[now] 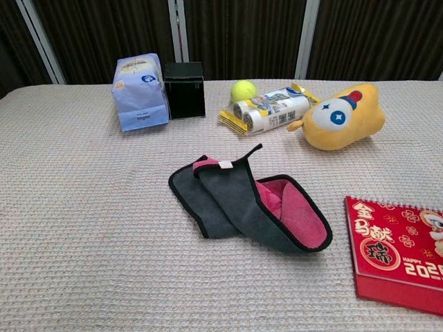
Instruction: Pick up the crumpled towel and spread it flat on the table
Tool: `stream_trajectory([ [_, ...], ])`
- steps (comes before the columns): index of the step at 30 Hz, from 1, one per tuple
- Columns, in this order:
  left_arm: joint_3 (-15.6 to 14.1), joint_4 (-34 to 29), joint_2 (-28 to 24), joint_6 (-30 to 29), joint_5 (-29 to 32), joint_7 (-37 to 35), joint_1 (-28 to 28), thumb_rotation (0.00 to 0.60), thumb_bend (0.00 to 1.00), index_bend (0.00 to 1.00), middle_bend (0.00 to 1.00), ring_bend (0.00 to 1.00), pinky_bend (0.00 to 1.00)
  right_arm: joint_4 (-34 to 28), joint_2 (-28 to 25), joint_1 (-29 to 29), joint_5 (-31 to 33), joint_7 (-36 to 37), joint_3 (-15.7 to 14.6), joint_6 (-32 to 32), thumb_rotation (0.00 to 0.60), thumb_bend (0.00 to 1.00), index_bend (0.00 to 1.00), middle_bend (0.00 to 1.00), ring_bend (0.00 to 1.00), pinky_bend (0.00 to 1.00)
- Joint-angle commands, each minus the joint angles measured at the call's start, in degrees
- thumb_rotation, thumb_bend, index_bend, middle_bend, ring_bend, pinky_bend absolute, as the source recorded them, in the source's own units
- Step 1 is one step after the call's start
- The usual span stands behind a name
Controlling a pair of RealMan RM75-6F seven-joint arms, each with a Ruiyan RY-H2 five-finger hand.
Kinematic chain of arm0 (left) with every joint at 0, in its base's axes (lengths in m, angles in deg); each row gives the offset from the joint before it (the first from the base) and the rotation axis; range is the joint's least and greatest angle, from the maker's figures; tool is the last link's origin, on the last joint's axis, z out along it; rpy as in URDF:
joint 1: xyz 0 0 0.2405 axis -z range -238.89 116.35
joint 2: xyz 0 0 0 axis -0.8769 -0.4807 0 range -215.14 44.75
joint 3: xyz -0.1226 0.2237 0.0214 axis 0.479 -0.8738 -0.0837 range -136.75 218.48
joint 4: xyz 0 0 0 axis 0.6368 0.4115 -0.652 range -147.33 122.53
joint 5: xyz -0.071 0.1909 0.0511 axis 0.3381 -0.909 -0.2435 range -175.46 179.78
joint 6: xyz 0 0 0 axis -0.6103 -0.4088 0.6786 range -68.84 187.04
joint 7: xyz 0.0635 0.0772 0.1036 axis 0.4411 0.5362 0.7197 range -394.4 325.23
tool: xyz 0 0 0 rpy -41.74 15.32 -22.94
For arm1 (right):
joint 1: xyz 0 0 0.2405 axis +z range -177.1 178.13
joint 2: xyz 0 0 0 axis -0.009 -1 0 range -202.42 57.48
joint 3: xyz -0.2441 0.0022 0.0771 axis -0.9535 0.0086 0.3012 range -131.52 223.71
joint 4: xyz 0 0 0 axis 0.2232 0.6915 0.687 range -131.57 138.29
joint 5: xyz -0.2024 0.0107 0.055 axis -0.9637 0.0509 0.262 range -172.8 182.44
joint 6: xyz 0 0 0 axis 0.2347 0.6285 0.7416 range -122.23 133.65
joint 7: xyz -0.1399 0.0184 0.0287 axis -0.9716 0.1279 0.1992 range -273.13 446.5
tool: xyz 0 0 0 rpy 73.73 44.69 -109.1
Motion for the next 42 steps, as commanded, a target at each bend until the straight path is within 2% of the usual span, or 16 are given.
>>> stream_trajectory([
  [1,0.0,-0.2,-0.1,0.2,0.1,0.1,0.0,0.6,0.0,0.0,0.0,0.0,0.0,0.0,0.0,0.1,0.2,0.2,0.0,-0.3,0.6,0.36,0.0,0.0,0.0,0.0],
  [22,0.4,-0.8,-0.9,-0.3,0.2,-1.3,0.0,0.6,0.0,0.0,0.0,0.0,0.0,-3.1,-0.9,1.1,0.8,2.0,-0.1,-2.7,0.6,0.36,0.0,0.0,0.0,0.0],
  [24,0.7,-0.9,-0.9,-0.5,0.4,-1.4,0.0,0.6,0.0,0.0,0.0,0.0,0.0,-4.3,-1.1,1.8,1.5,2.3,0.5,-3.6,0.6,0.36,0.0,0.0,0.01,0.02],
  [25,0.9,-1.0,-0.9,-0.4,0.6,-1.4,0.1,0.6,0.0,0.0,0.0,0.0,0.0,-5.2,-1.3,2.2,1.8,2.4,1.0,-4.1,0.6,0.36,0.0,0.02,0.04,0.06],
  [26,1.0,-1.1,-0.9,-0.4,0.8,-1.3,0.1,0.6,0.0,0.0,0.0,0.0,0.0,-6.2,-1.5,2.8,2.2,2.5,1.7,-4.5,0.6,0.36,0.01,0.07,0.09,0.12],
  [27,1.0,-1.1,-0.9,-0.3,0.9,-1.3,0.1,0.6,0.0,0.0,0.0,0.0,0.0,-7.2,-1.7,3.3,2.9,2.4,2.4,-5.2,0.6,0.36,0.03,0.17,0.22,0.26],
  [29,1.2,-1.0,-0.8,-0.2,1.0,-1.3,0.2,0.6,0.0,0.0,0.0,0.0,0.0,-9.4,-2.1,4.4,4.3,1.9,4.0,-6.2,0.6,0.36,0.13,0.48,0.55,0.58],
  [31,1.3,-0.8,-0.6,-0.2,1.1,-1.2,0.3,0.6,0.0,0.0,0.0,0.0,0.0,-11.0,-2.2,5.2,5.5,1.4,5.3,-7.0,0.6,0.36,0.21,0.66,0.74,0.73],
  [32,1.3,-0.7,-0.4,-0.1,1.0,-1.1,0.4,0.6,0.0,0.0,0.0,0.0,0.0,-13.0,-2.3,6.1,7.5,1.1,6.3,-8.6,0.6,0.36,0.25,0.73,0.81,0.78],
  [35,1.3,-0.5,-0.1,0.1,0.8,-0.8,0.6,0.6,0.0,0.0,0.0,0.0,0.0,-16.4,-2.2,8.0,12.1,-1.7,8.2,-12.0,0.6,0.36,0.34,0.86,0.93,0.86],
  [37,1.3,-0.5,0.0,0.1,0.6,-0.7,0.6,0.6,0.0,0.0,0.0,0.0,0.0,-17.4,-1.6,8.9,14.0,-4.1,9.0,-13.2,0.6,0.36,0.37,0.92,0.98,0.89],
  [42,1.5,-0.3,0.2,-0.2,0.8,-1.0,0.5,0.6,0.0,0.0,0.0,0.0,0.0,-20.0,2.5,11.6,21.5,-12.4,10.8,-16.1,0.6,0.36,0.4,0.99,1.0,0.93],
])
